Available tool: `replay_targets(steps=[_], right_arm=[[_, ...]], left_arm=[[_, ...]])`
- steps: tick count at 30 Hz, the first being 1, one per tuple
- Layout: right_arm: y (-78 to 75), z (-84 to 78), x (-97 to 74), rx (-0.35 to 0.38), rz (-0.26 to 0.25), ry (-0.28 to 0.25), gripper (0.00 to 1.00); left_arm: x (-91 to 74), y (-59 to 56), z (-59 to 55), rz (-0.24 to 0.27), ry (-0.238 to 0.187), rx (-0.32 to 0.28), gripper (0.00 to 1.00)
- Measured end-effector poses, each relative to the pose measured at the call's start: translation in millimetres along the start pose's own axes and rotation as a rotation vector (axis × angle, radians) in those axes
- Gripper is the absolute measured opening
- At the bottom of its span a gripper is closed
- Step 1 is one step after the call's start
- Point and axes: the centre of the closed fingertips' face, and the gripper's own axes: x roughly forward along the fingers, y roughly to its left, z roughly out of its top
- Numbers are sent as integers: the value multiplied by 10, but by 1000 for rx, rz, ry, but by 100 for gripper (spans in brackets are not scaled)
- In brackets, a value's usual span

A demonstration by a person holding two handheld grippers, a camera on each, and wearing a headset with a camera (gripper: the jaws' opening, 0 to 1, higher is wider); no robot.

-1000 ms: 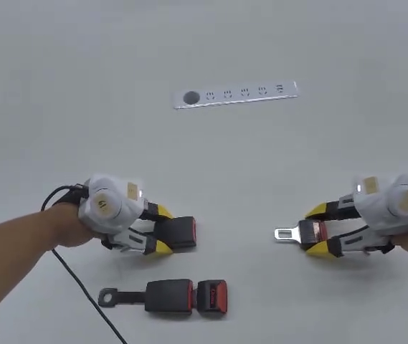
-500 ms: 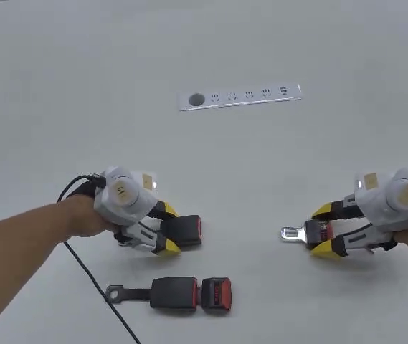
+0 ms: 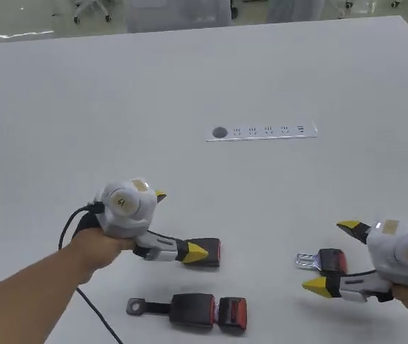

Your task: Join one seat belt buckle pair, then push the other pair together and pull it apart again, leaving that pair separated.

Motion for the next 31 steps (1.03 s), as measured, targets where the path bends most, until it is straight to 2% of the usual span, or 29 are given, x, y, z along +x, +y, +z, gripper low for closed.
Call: replay_targets(steps=[2,3,4,8,14,17,23,26,31], right_arm=[[26,62,-36,58,-36,-44,92],[15,90,-71,57,-78,-58,92],[13,111,-93,44,-104,-65,91],[151,173,-170,83,-122,-88,92],[304,261,-277,89,-150,-114,94],[414,274,-321,77,-151,-119,95],[616,285,-445,28,-153,-120,96],[692,317,-526,23,-158,-139,96],[807,258,-595,11,-164,-138,96]], left_arm=[[-118,5,0,28,-32,-59,97],[-197,9,10,48,-53,-71,99],[-256,5,-4,57,-56,-70,100],[-481,-49,-32,79,-91,-93,100],[-753,-194,-179,78,-81,-74,100],[-874,-276,-220,86,-103,-45,100],[-1039,-400,-445,88,-99,-57,100],[-1139,-449,-484,97,-119,-46,100],[-1241,-531,-615,97,-114,-53,100]])
